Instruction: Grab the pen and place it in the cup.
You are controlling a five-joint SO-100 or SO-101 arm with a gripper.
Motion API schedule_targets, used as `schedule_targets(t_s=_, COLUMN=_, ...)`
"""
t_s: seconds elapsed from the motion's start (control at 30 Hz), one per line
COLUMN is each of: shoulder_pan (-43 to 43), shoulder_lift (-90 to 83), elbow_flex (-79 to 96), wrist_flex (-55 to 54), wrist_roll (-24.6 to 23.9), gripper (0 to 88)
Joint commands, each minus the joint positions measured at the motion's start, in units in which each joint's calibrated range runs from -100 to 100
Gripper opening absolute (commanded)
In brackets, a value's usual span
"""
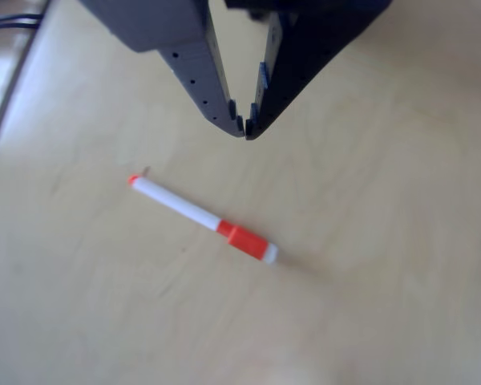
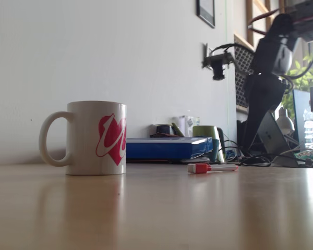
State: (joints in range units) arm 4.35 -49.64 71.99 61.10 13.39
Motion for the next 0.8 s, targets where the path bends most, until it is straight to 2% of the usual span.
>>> schedule_targets(t_s=0.0, shoulder_pan=2.36, shoulder_lift=5.41, elbow_flex=-8.84, wrist_flex=1.48, wrist_roll=6.00, gripper=1.8)
schedule_targets(t_s=0.23, shoulder_pan=-1.48, shoulder_lift=5.91, elbow_flex=-22.23, wrist_flex=14.21, wrist_roll=10.94, gripper=1.8)
schedule_targets(t_s=0.4, shoulder_pan=-5.23, shoulder_lift=9.14, elbow_flex=-25.31, wrist_flex=20.06, wrist_roll=14.31, gripper=1.9)
schedule_targets(t_s=0.63, shoulder_pan=-4.40, shoulder_lift=17.69, elbow_flex=-29.03, wrist_flex=19.37, wrist_roll=18.98, gripper=15.0)
schedule_targets(t_s=0.77, shoulder_pan=0.19, shoulder_lift=21.68, elbow_flex=-35.73, wrist_flex=19.11, wrist_roll=21.03, gripper=17.8)
